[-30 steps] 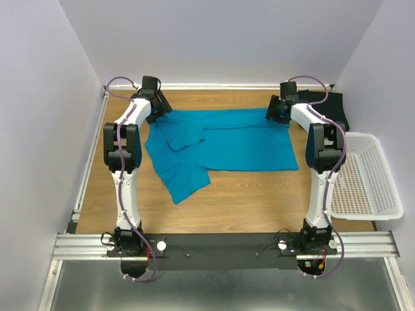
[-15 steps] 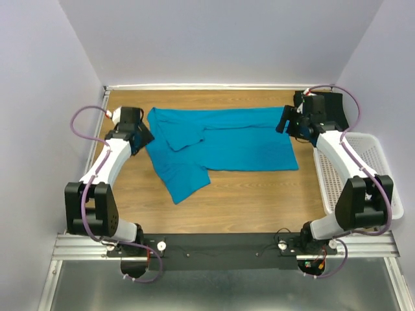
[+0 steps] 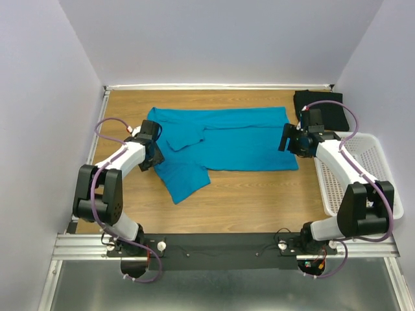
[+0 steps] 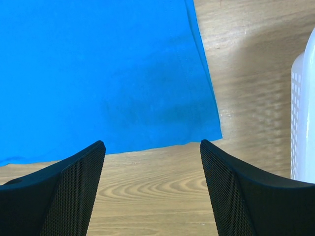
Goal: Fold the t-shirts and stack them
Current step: Fold the tshirt
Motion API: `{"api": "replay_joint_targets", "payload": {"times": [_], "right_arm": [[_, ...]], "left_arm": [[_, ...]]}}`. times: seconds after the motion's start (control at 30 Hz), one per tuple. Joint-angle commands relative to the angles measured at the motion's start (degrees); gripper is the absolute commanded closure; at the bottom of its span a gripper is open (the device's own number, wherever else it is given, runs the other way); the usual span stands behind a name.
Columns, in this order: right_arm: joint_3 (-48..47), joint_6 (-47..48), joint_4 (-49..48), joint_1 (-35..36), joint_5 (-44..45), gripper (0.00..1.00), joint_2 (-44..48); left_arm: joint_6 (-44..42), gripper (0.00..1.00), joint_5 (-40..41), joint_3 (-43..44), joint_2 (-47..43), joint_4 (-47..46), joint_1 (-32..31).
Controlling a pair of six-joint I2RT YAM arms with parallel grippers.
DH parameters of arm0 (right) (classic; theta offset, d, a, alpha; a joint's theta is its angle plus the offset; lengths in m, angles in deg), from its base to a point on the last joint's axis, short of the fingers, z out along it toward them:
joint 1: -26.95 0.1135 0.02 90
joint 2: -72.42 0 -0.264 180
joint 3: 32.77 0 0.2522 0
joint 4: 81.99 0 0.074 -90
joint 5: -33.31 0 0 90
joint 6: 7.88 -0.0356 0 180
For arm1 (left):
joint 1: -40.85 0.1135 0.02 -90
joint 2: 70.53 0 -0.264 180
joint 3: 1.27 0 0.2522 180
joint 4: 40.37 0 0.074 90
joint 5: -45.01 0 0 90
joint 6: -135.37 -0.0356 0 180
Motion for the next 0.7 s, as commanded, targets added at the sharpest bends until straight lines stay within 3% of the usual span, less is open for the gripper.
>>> {"api": "replay_joint_targets", "payload": {"times": [0.0, 0.67], "right_arm": [[0.67, -0.48, 1.95, -0.36, 1.74, 0.14, 1.97], [-1.00, -1.09, 5.20, -0.45, 3.67, 0.14, 1.27]], "left_arm": [[0.57, 0.40, 3.62, 1.11, 2.43, -0.24, -1.09], [-1.88, 0.42, 2.48, 2.25, 8.93, 0.46, -1.88]]}}
